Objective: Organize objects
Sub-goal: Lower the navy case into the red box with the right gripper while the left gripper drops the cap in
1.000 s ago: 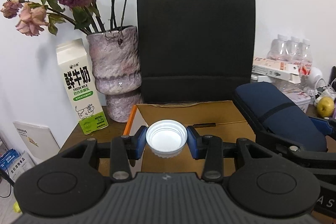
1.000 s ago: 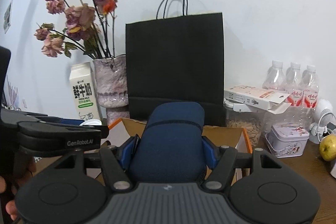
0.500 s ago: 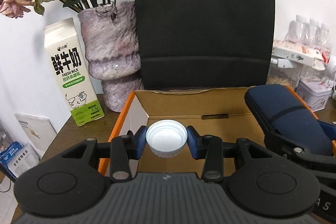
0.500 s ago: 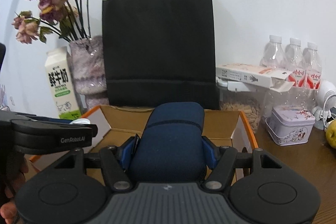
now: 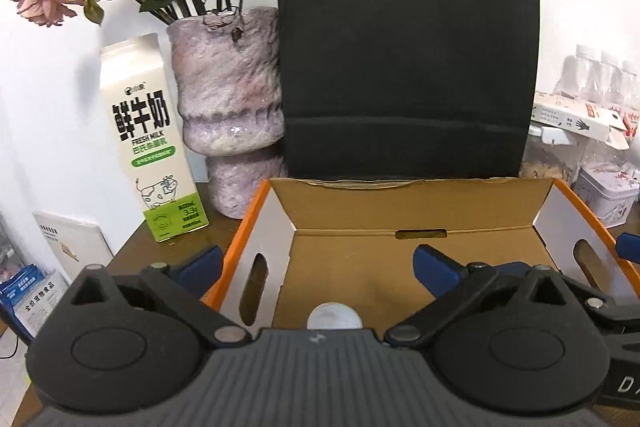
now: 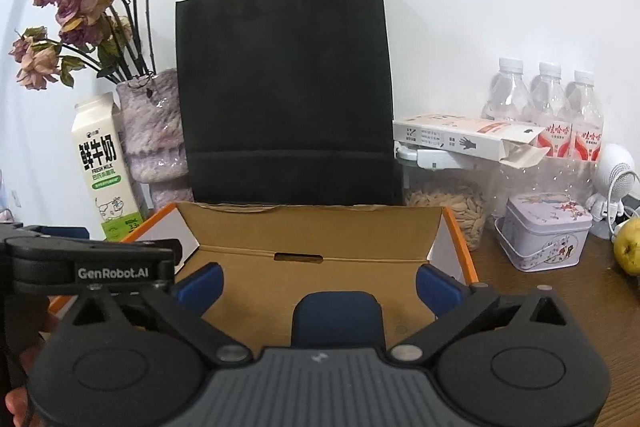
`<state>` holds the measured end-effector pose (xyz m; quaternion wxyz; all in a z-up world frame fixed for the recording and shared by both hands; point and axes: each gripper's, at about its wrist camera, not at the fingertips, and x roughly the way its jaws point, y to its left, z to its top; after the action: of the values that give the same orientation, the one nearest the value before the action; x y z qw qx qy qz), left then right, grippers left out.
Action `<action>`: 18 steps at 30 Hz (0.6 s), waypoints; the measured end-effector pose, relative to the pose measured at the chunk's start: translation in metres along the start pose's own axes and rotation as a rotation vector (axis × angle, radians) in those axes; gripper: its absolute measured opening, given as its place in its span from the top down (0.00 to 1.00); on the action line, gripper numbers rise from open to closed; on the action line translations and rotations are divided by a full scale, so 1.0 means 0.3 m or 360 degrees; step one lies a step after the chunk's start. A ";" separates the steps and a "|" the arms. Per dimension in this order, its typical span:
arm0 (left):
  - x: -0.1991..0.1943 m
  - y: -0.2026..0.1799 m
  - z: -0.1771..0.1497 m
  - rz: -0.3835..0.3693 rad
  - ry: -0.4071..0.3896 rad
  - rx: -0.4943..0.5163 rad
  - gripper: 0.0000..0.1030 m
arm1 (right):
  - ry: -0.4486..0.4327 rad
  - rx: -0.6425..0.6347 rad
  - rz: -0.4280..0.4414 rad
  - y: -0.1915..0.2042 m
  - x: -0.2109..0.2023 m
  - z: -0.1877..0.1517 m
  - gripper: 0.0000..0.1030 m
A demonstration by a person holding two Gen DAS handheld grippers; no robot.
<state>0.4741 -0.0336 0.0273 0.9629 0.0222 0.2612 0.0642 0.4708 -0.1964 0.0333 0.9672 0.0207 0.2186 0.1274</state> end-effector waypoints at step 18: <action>-0.167 0.037 0.017 0.0000 -0.0057 -0.0011 0.00 | -0.0046 -0.0060 -0.0007 0.063 -0.149 0.050 0.00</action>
<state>0.4326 -0.0293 0.0577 0.9675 0.0201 0.2436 0.0648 0.4338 -0.1893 0.0674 0.9708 0.0037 0.2023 0.1291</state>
